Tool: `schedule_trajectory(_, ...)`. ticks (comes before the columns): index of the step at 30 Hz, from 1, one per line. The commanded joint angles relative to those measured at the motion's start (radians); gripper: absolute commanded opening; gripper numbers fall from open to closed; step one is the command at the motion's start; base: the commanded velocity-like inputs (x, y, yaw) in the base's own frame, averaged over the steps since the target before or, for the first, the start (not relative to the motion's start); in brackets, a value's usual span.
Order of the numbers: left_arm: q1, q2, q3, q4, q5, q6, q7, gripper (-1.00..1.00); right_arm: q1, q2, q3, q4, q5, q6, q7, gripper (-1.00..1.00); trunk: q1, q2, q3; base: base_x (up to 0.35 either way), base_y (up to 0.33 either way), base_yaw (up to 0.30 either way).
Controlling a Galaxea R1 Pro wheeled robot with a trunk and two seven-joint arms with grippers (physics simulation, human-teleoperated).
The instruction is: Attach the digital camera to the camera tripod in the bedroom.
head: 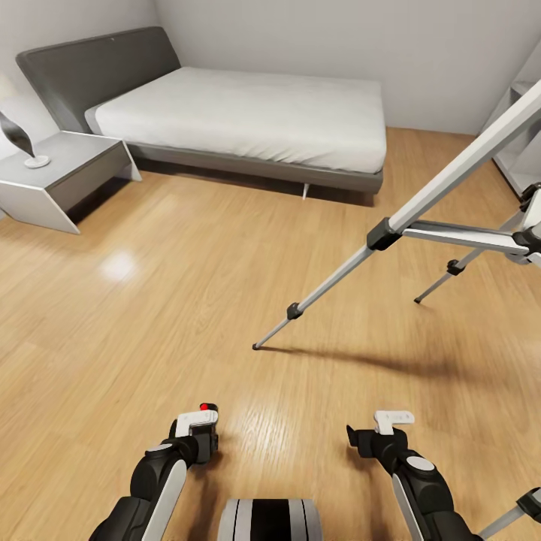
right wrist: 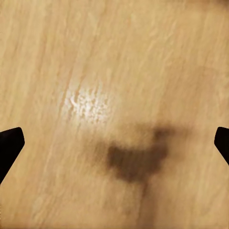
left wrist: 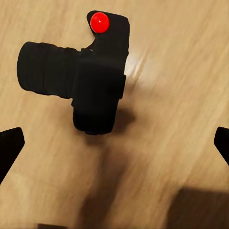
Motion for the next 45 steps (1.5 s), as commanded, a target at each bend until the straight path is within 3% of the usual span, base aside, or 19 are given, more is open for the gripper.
schedule_trajectory(1,0.0,0.0,-0.001,-0.001,0.011,0.003,0.01,1.0,0.0,0.001,-0.001,-0.002,0.005,0.005,0.002,1.0,0.0,0.0,-0.001,0.0,0.0,0.0)
schedule_trajectory(15,0.0,0.0,-0.001,-0.001,0.011,0.003,0.01,1.0,-0.001,0.001,-0.001,-0.002,0.005,0.005,0.0,1.0,0.0,0.0,-0.001,0.0,0.0,0.0)
schedule_trajectory(29,0.0,0.003,0.0,-0.026,0.018,0.001,-0.005,1.0,0.0,-0.011,0.001,-0.025,-0.008,0.006,0.028,1.0,0.006,-0.004,-0.055,0.0,0.0,0.0)
schedule_trajectory(35,0.0,0.007,0.007,-0.044,0.027,0.002,-0.054,1.0,0.0,-0.018,0.0,-0.035,-0.029,0.015,0.167,1.0,0.009,-0.005,-0.078,0.0,0.0,0.0)
schedule_trajectory(43,0.0,0.009,0.008,-0.048,0.029,0.002,-0.122,1.0,0.0,-0.043,-0.077,-0.036,-0.032,0.023,0.478,1.0,0.012,-0.007,-0.109,0.0,0.0,0.0)
schedule_trajectory(44,0.0,0.009,0.008,-0.048,0.029,0.002,-0.131,1.0,-0.001,-0.052,-0.129,-0.036,-0.031,0.024,0.631,1.0,0.013,-0.007,-0.113,0.0,0.0,0.0)
schedule_trajectory(45,0.0,0.009,0.008,-0.048,0.029,0.002,-0.134,1.0,-0.001,-0.054,-0.156,-0.036,-0.031,0.024,0.693,1.0,0.013,-0.007,-0.117,0.0,0.0,0.0)
